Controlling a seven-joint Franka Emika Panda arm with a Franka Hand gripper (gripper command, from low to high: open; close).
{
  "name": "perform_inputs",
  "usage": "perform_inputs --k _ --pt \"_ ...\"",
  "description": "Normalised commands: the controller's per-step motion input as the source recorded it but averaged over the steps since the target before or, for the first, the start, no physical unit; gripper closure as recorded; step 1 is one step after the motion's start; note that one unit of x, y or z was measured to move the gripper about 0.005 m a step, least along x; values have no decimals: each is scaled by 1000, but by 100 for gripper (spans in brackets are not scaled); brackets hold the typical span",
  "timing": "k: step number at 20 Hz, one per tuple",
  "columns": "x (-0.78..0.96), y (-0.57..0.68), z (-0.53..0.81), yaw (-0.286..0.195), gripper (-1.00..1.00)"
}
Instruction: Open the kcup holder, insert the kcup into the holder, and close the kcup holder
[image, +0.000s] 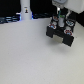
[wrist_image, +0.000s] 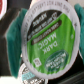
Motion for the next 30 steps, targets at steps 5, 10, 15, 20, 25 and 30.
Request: perform_inputs --k 5,10,15,20,25,30 --pt "35 18 -146 1 100" --pt "45 29 -283 4 100" --pt "35 59 -235 12 100" --pt "37 102 -82 27 -100" --pt "84 110 199 55 -100" --pt "139 65 338 67 -100"
